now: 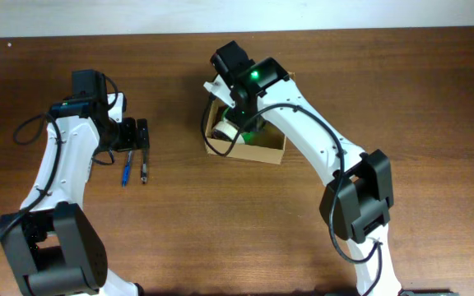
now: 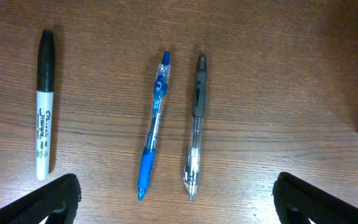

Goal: Pack container
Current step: 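Carry highlighter into the box and open the right gripper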

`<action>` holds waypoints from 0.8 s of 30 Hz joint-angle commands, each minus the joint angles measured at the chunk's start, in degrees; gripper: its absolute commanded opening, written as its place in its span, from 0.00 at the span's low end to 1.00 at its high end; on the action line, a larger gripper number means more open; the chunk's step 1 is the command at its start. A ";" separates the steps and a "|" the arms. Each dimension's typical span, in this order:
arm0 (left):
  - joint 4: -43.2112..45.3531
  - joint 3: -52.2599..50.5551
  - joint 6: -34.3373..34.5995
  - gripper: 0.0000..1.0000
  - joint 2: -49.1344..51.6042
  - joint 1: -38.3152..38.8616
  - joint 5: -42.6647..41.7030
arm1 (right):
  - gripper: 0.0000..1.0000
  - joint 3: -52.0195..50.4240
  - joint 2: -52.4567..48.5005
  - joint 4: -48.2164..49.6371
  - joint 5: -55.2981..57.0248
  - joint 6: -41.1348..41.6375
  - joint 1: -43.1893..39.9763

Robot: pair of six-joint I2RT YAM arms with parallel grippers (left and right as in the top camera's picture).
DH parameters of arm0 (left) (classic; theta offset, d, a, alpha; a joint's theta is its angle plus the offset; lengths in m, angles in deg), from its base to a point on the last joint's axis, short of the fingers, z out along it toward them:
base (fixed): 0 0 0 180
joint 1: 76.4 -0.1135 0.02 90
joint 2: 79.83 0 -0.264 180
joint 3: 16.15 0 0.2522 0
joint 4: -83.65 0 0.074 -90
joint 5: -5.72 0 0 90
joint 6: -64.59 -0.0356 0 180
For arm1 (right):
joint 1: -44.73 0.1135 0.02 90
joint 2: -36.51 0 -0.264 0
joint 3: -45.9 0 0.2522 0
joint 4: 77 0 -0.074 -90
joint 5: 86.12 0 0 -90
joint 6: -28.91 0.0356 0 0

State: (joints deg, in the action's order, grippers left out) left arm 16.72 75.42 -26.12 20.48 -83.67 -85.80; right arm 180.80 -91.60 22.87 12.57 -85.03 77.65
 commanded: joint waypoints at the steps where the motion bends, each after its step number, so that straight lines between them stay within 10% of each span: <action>1: -0.04 0.83 -1.09 1.00 0.28 -0.13 -0.59 | 0.30 -0.42 -1.99 0.24 -1.88 -0.70 -2.25; 16: 0.24 0.83 -1.09 1.00 0.28 -0.13 -0.39 | 0.38 -0.07 20.68 -2.16 4.28 4.92 -3.65; 24: 3.06 0.83 -1.05 0.99 0.28 -0.15 -1.38 | 0.45 -0.07 35.80 -5.95 1.25 21.73 -21.05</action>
State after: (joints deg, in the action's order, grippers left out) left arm 19.38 75.46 -26.12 20.48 -83.67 -85.89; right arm 181.65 -56.04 19.44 14.54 -73.23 63.29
